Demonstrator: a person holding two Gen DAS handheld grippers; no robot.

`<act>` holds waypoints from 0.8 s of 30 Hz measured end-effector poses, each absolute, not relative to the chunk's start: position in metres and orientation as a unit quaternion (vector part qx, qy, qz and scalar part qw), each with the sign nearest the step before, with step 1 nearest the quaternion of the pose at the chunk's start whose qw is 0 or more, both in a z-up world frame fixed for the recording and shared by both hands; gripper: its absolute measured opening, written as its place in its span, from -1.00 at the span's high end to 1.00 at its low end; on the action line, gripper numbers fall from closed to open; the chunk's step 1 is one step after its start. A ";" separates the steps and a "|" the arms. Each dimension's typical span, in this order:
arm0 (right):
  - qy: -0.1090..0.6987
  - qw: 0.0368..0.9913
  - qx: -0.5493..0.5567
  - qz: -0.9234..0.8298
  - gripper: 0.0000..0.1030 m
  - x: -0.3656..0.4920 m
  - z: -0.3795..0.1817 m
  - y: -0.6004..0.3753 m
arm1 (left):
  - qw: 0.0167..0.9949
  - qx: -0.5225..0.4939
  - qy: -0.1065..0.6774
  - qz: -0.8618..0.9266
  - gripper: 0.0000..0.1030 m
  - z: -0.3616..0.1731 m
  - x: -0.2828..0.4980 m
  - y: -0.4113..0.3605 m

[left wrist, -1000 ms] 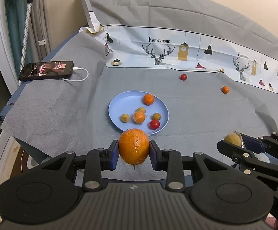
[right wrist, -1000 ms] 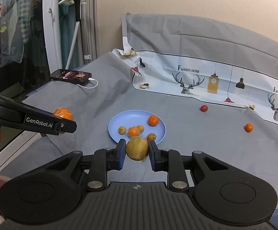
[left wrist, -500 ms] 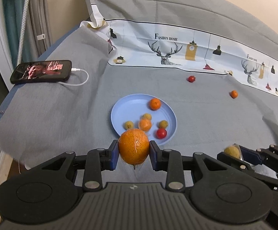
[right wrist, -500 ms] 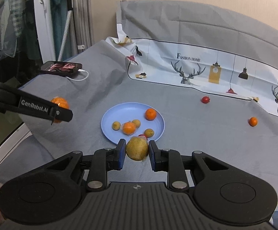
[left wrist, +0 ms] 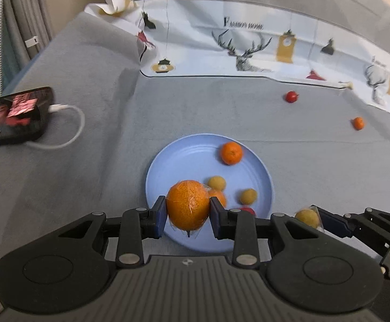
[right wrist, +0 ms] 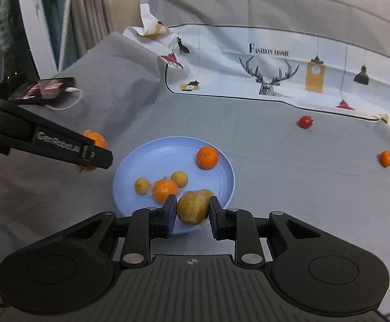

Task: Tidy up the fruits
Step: 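Carry the netted orange and yellow fruit onto the blue plate and open both tools, then lift both tools back from the plate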

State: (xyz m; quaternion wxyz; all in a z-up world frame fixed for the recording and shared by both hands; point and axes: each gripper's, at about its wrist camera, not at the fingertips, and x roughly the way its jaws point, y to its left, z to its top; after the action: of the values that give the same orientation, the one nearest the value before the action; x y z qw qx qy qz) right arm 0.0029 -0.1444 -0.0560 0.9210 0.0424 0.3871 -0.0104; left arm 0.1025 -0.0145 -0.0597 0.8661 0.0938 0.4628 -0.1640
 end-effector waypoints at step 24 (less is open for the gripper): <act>0.405 0.913 0.046 0.016 -0.76 0.023 -0.065 -0.159 | 0.886 0.130 0.417 -0.155 -0.99 -0.050 0.088 -0.006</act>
State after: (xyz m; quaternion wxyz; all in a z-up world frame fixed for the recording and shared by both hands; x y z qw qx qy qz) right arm 0.0230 -0.1590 -0.0650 0.9130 0.0458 0.4051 0.0158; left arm 0.0880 -0.0065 -0.0503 0.8862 0.1299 0.4169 -0.1550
